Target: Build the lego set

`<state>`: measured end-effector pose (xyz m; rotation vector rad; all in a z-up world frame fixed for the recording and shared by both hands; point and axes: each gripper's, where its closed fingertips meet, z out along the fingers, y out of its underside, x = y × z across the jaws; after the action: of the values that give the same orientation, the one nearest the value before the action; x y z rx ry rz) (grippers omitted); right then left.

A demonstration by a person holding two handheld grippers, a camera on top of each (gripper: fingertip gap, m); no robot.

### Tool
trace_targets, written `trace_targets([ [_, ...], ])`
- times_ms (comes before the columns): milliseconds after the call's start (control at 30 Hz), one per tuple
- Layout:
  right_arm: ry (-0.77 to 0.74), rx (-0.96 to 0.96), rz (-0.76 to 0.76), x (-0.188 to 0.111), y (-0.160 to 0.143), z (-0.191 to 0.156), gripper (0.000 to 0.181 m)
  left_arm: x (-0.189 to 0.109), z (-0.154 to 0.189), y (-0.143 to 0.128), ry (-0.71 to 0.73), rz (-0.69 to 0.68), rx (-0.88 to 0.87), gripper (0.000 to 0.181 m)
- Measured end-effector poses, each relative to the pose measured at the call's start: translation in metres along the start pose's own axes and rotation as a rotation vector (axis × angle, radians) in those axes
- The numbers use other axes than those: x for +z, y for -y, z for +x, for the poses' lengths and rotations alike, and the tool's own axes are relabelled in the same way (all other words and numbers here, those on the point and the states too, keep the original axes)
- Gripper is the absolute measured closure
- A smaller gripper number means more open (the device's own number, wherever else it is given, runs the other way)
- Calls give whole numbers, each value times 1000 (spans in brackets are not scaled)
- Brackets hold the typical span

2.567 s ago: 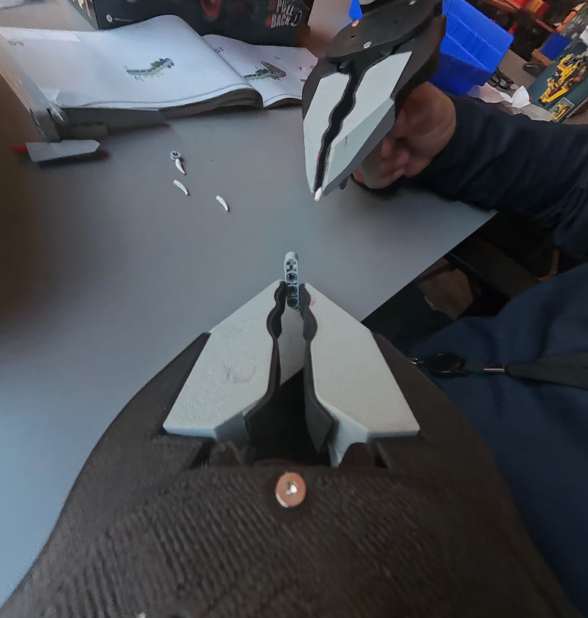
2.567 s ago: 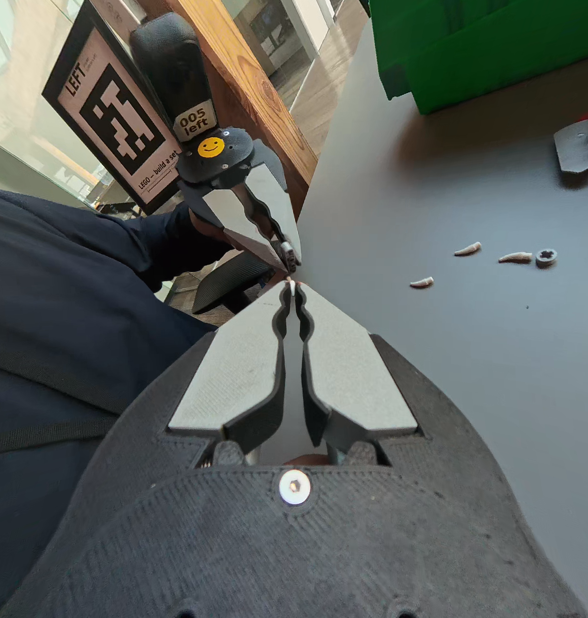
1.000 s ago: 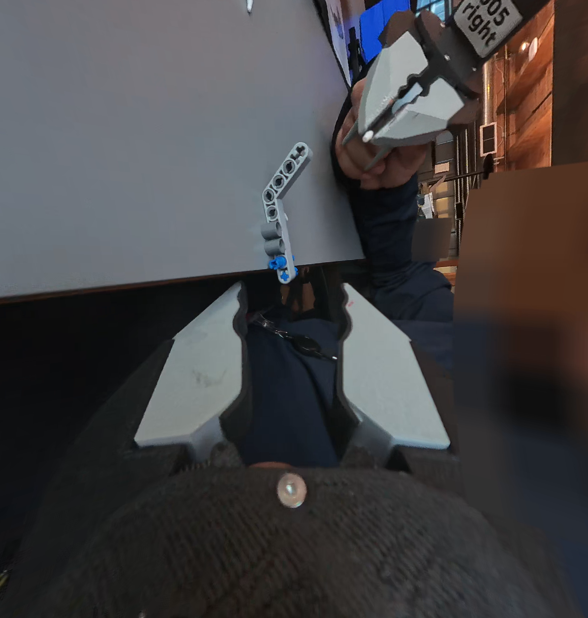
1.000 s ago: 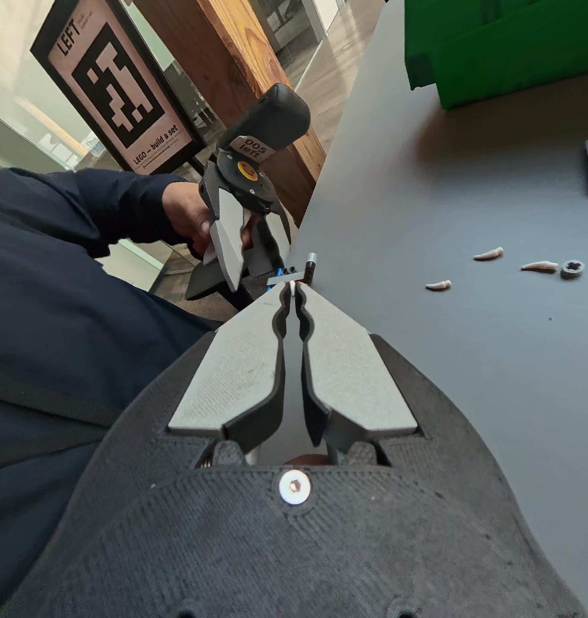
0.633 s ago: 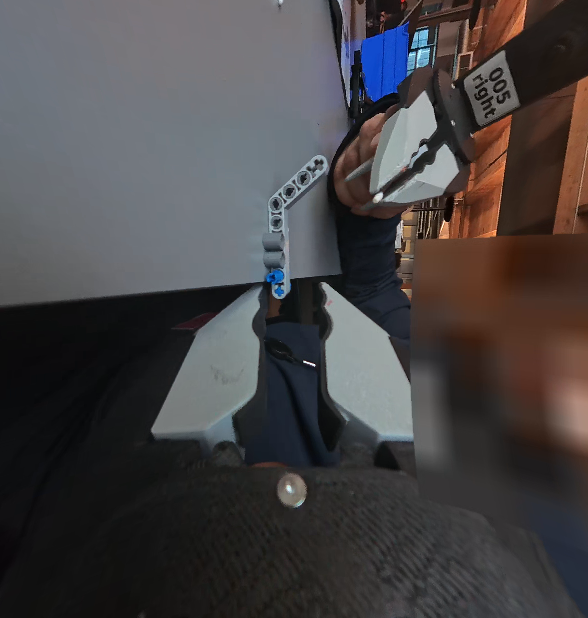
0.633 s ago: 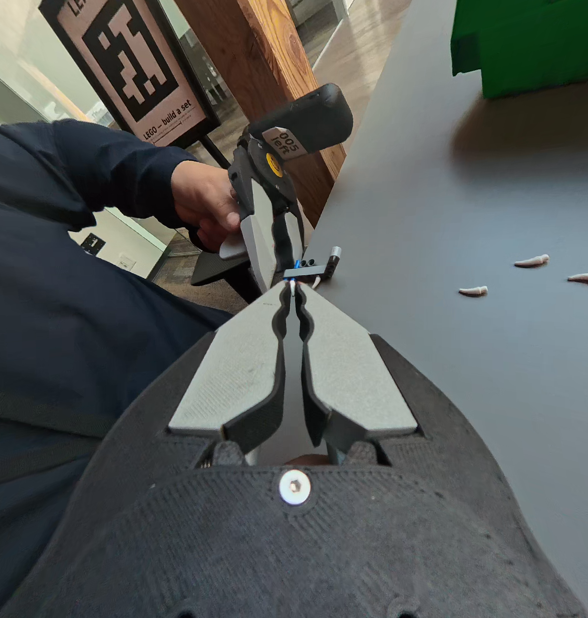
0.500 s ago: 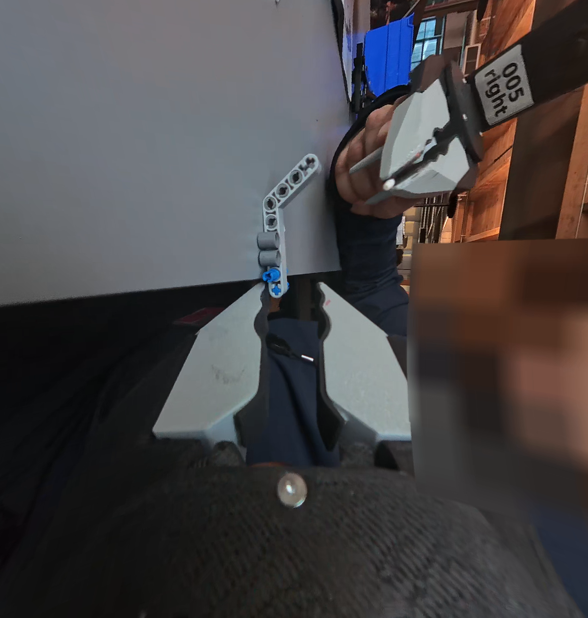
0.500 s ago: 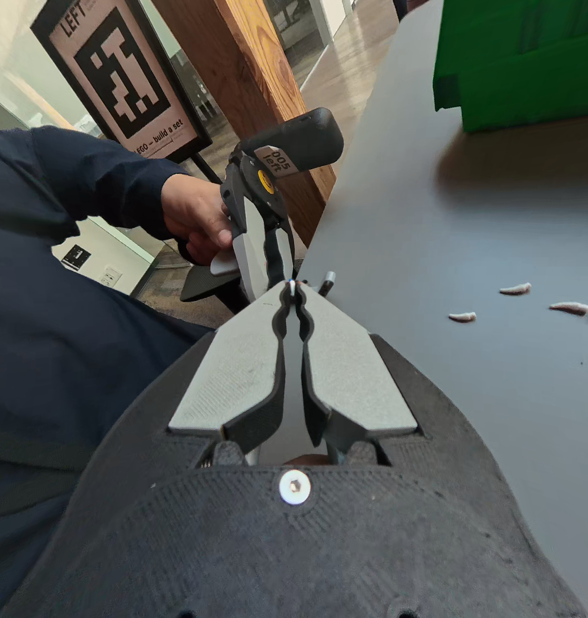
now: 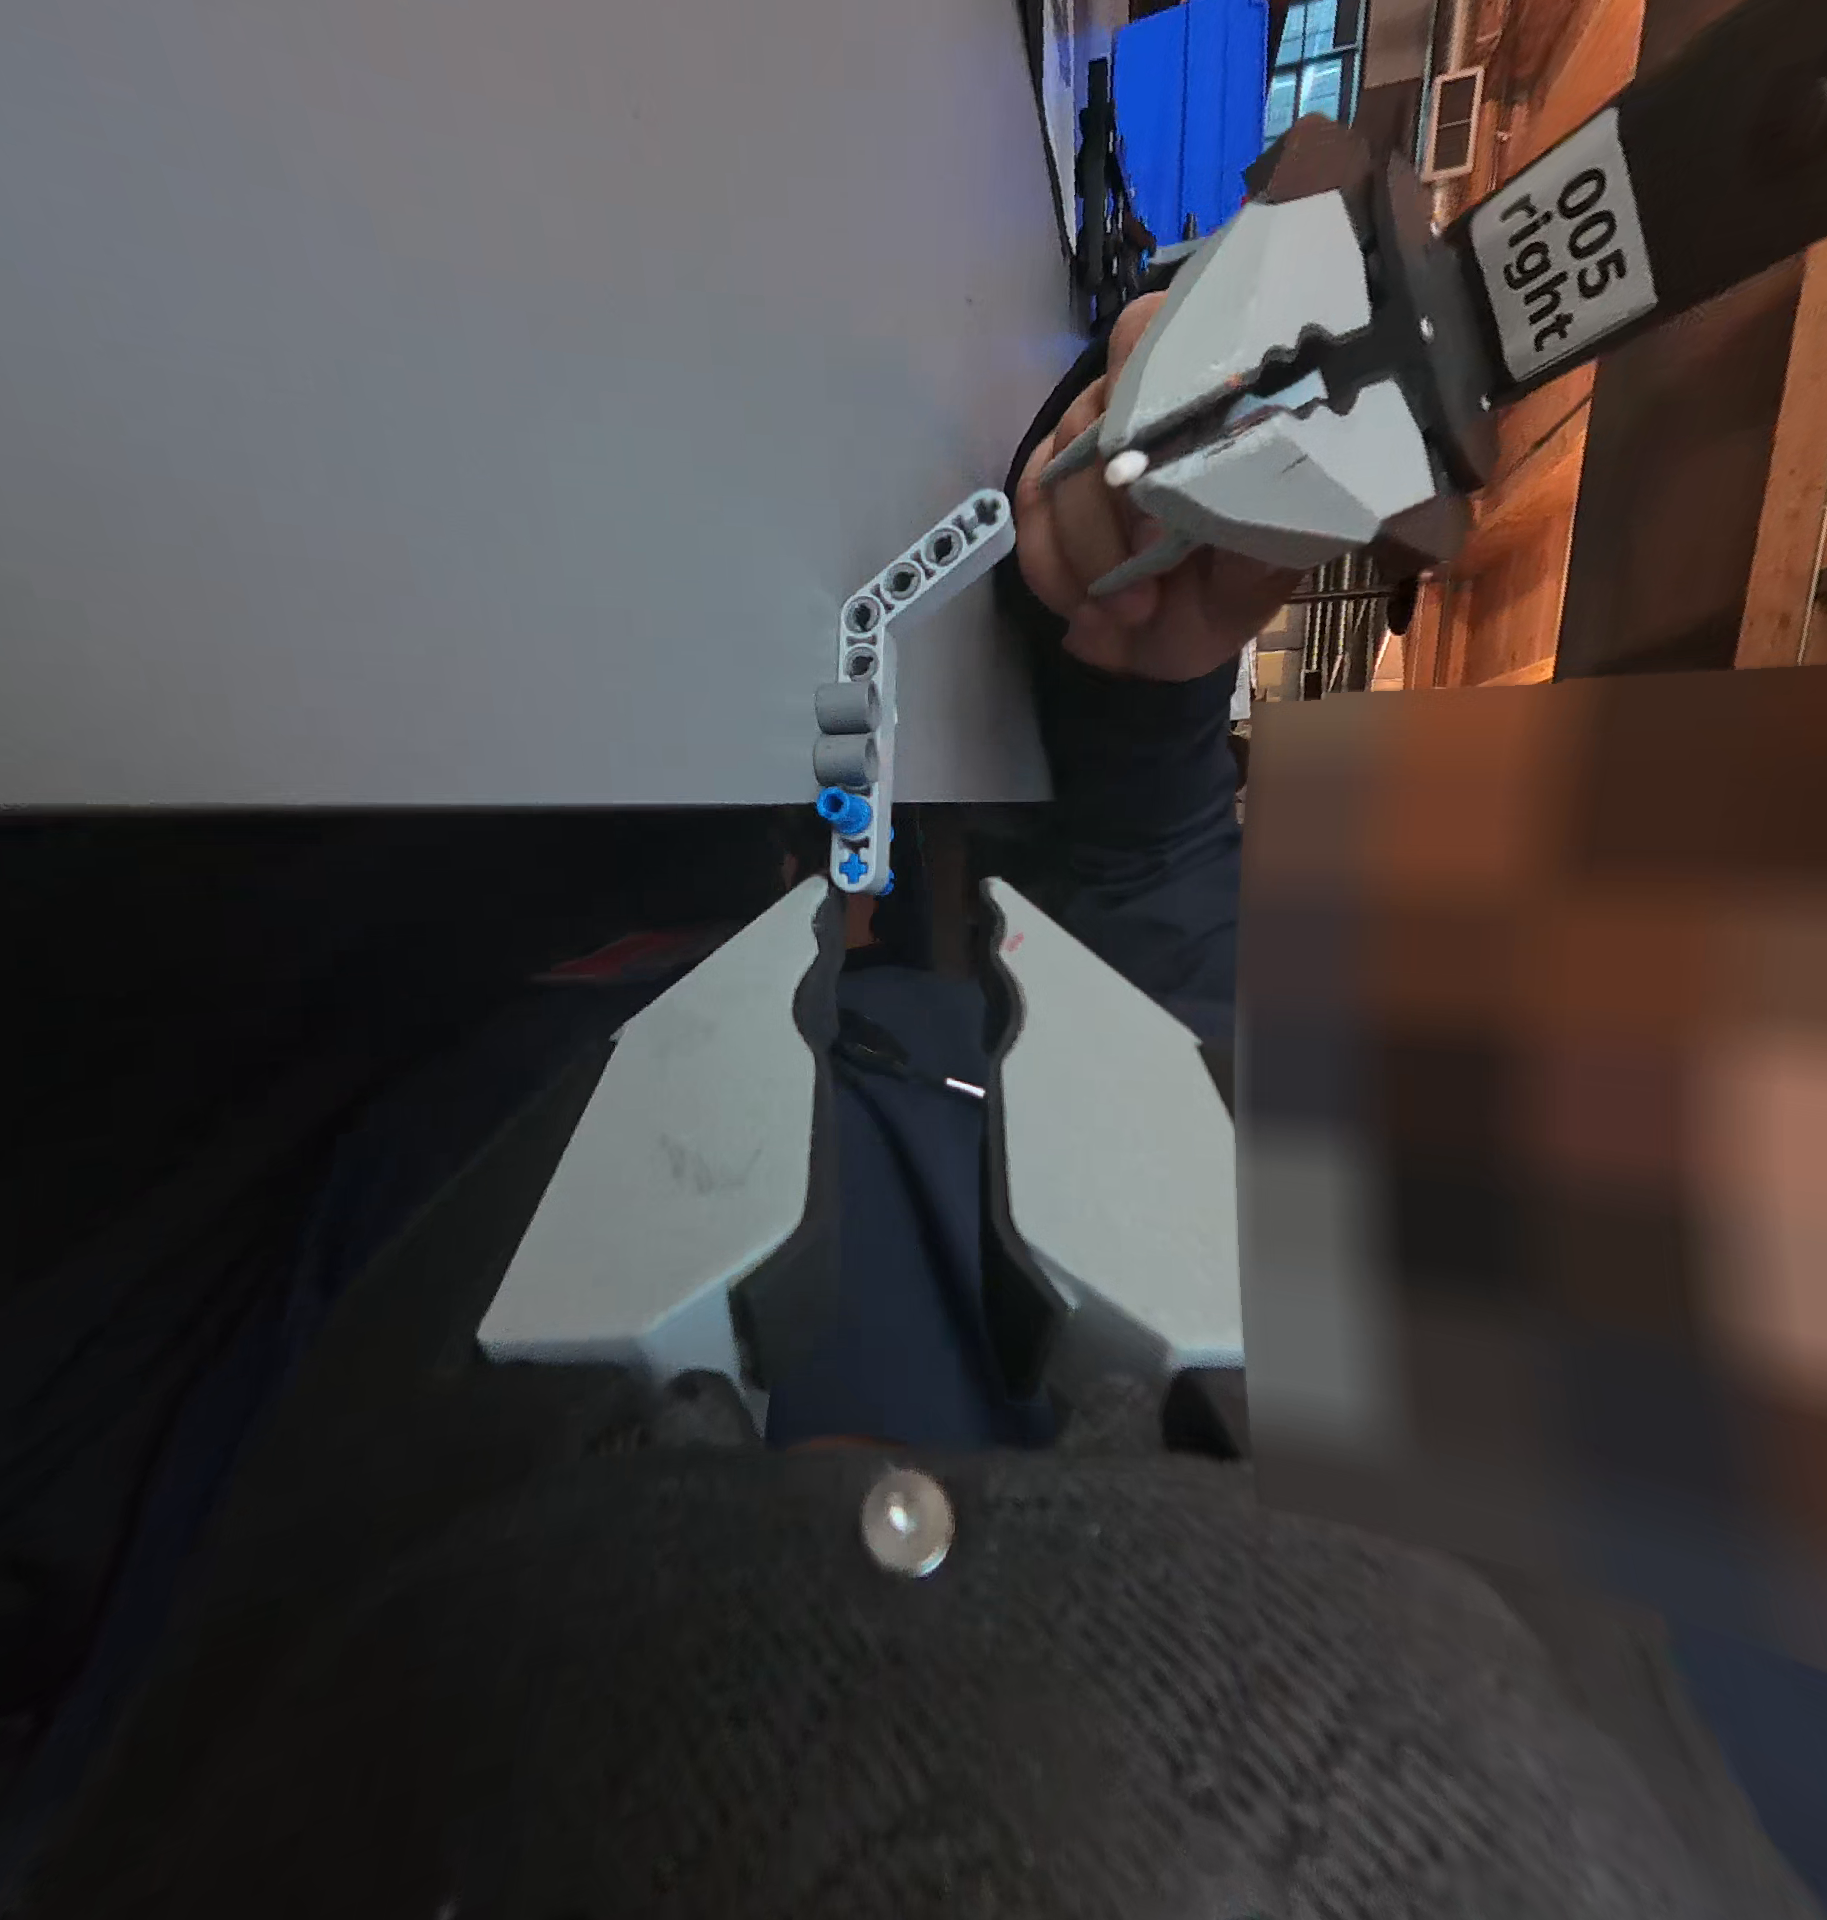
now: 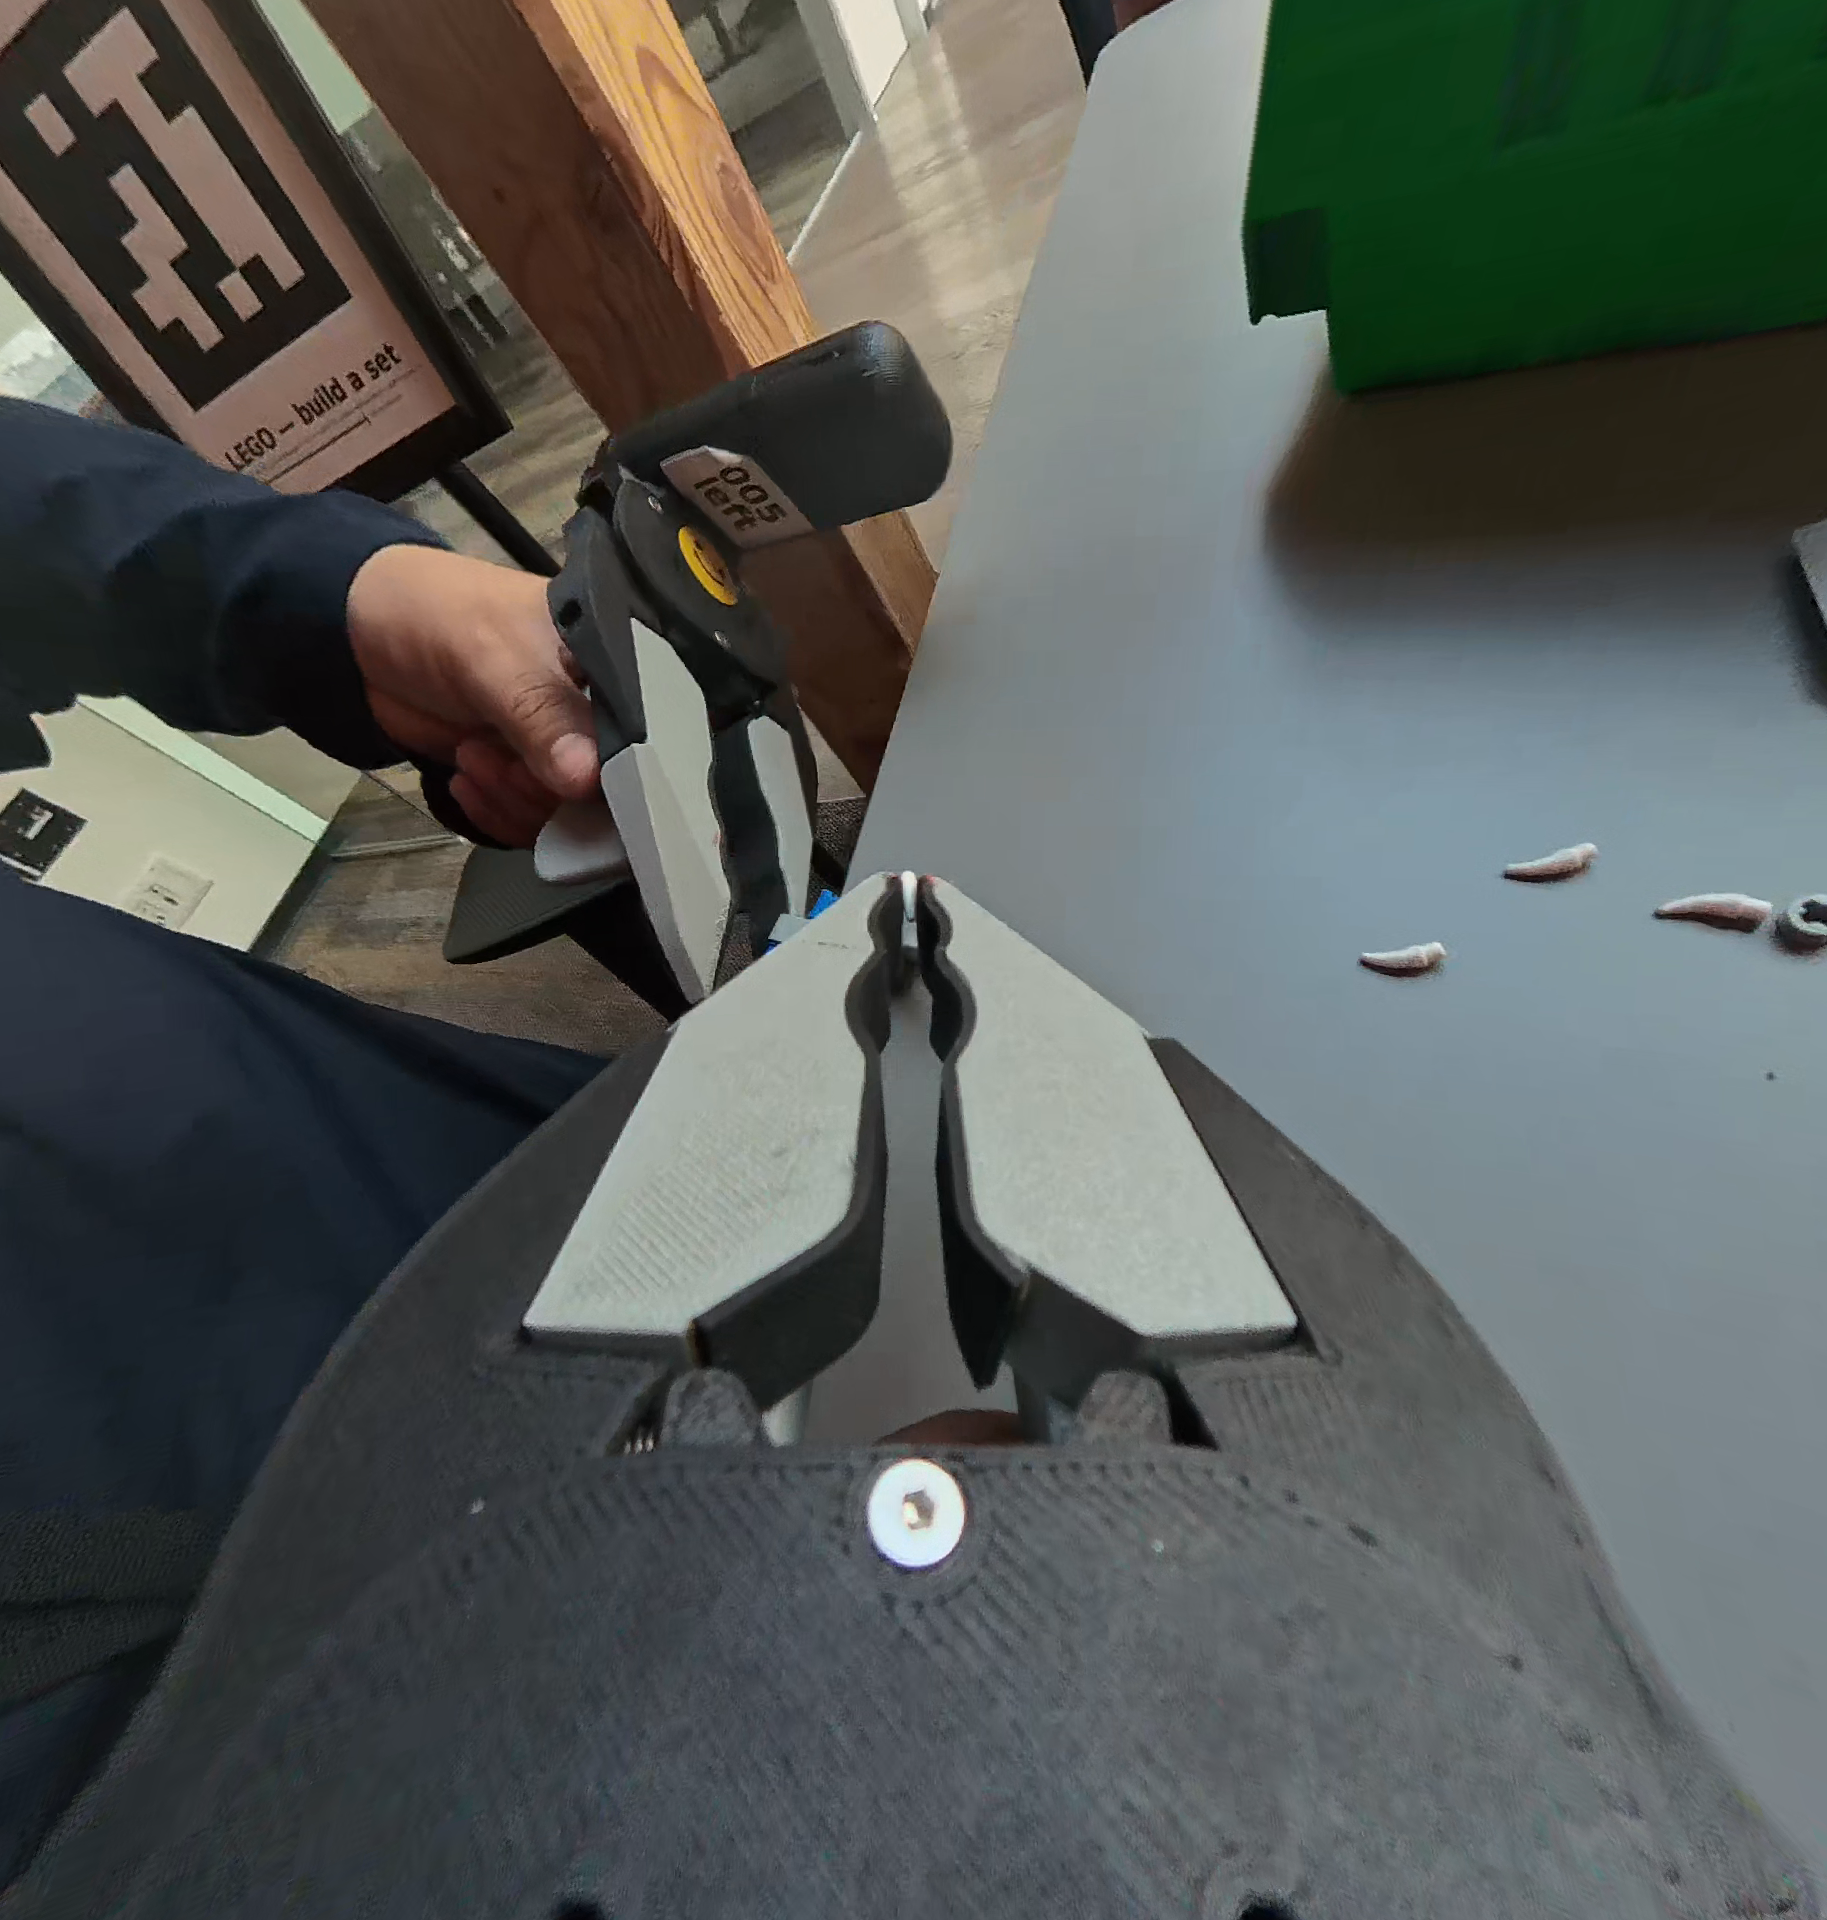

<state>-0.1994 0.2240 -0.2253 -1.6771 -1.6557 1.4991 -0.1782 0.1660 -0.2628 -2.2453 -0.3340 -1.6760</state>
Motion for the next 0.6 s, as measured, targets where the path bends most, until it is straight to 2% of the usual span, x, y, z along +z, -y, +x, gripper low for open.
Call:
trace_targets([
  [33, 3, 7, -1, 0, 0, 0, 181, 0, -1, 1, 4, 4, 11, 159],
  [267, 6, -3, -16, 0, -4, -3, 181, -10, -2, 4, -1, 16, 4, 148],
  [433, 12, 5, -16, 0, -4, -2, 181, -7, -1, 10, 1, 37, 16, 158],
  [533, -13, 5, -21, 1, -4, 1, 181, -7, -5, 12, 9, 52, 11, 173],
  [600, -46, 9, -18, 3, -3, 5, 181, -7, -5, 14, 3, 71, 4, 176],
])
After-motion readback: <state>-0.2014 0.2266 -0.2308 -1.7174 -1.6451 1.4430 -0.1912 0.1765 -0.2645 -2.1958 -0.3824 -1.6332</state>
